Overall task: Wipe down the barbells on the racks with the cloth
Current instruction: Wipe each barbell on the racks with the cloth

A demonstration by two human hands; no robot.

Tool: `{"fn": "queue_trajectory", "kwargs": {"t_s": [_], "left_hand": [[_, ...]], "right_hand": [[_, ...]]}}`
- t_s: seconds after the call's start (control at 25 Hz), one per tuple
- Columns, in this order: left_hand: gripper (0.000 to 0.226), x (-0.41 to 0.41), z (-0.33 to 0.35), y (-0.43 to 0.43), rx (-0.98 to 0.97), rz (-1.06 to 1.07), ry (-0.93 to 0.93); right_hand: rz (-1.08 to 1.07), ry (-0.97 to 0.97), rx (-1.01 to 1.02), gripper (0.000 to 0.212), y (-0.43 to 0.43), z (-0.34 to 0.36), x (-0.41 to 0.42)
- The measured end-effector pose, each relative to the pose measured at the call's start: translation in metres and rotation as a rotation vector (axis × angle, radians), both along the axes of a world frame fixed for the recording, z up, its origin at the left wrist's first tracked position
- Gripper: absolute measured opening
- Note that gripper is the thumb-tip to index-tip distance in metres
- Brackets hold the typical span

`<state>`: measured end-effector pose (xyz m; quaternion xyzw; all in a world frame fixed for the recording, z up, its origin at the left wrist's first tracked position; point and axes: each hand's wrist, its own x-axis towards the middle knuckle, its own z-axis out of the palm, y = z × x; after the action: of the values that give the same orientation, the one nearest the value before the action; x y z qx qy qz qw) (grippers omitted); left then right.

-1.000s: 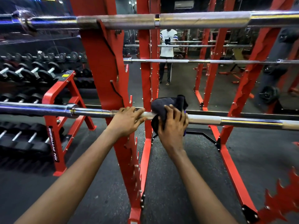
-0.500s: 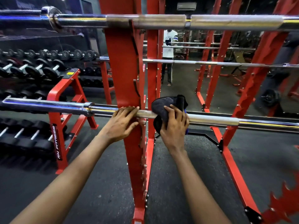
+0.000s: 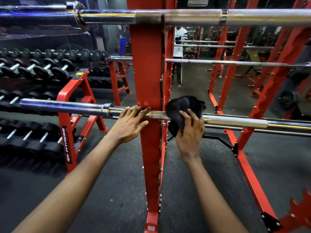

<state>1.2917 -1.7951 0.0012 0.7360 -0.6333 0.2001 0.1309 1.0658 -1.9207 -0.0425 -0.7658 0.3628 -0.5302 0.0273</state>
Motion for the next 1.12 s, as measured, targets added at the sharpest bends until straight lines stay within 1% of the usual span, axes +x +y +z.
{"fn": "queue_trajectory", "kwargs": {"t_s": [0.16,0.24,0.28,0.36,0.4,0.48,0.52,0.56,0.6,0.68,0.72,0.76,0.8,0.84,0.92,0.96,1.04,1.08,1.12], "left_hand": [[0.055,0.016,0.0,0.007,0.005,0.051,0.008],[0.056,0.021,-0.001,0.009,0.029,0.056,0.031],[0.056,0.021,-0.002,0.009,0.036,0.053,0.049],[0.059,0.016,-0.003,0.009,0.042,0.039,0.093],[0.06,0.015,-0.003,0.009,0.042,0.033,0.111],[0.062,0.016,-0.001,0.01,0.058,0.023,0.145],[0.062,0.017,0.002,0.011,0.072,0.015,0.163],[0.062,0.018,0.004,0.012,0.083,0.004,0.184],[0.061,0.019,0.006,0.013,0.09,-0.008,0.205],[0.062,0.021,0.009,0.014,0.079,-0.032,0.25],[0.063,0.021,0.012,0.014,0.063,-0.043,0.272],[0.062,0.022,0.014,0.015,0.048,-0.051,0.291],[0.059,0.022,0.017,0.016,0.037,-0.057,0.308],[0.054,0.023,0.019,0.017,0.027,-0.057,0.32],[0.049,0.022,0.022,0.018,0.017,-0.049,0.308],[0.049,0.023,0.023,0.019,0.025,-0.043,0.29],[0.05,0.026,0.027,0.019,0.058,-0.026,0.27],[0.051,0.028,0.027,0.019,0.077,-0.015,0.261],[0.052,0.028,0.027,0.02,0.091,-0.009,0.247]], "right_hand": [[0.015,-0.471,0.195,0.057,0.017,-0.015,0.0],[0.015,-0.677,0.258,0.052,0.032,-0.011,0.012],[0.007,-0.782,0.321,0.051,0.037,-0.005,0.019],[-0.002,-1.013,0.586,0.052,0.038,0.002,0.037],[0.026,-1.159,0.728,0.049,0.039,0.006,0.047],[0.193,-1.446,0.952,0.036,0.041,0.012,0.063],[0.303,-1.526,1.017,0.031,0.041,0.015,0.067],[0.426,-1.555,1.073,0.029,0.04,0.02,0.067],[0.592,-1.567,1.129,0.03,0.033,0.027,0.064],[1.002,-1.542,1.166,0.044,0.018,0.037,0.054],[1.12,-1.519,1.164,0.043,0.01,0.04,0.048],[1.17,-1.486,1.164,0.041,0.005,0.041,0.045],[1.166,-1.439,1.19,0.043,0.004,0.037,0.044],[1.113,-1.412,1.215,0.046,0.007,0.03,0.044],[0.891,-1.394,1.228,0.045,0.021,0.018,0.042],[0.777,-1.372,1.204,0.039,0.029,0.014,0.04],[0.627,-1.317,1.079,0.022,0.041,0.007,0.039],[0.551,-1.283,0.992,0.022,0.046,0.003,0.04],[0.464,-1.237,0.915,0.028,0.052,0.002,0.039]]}}
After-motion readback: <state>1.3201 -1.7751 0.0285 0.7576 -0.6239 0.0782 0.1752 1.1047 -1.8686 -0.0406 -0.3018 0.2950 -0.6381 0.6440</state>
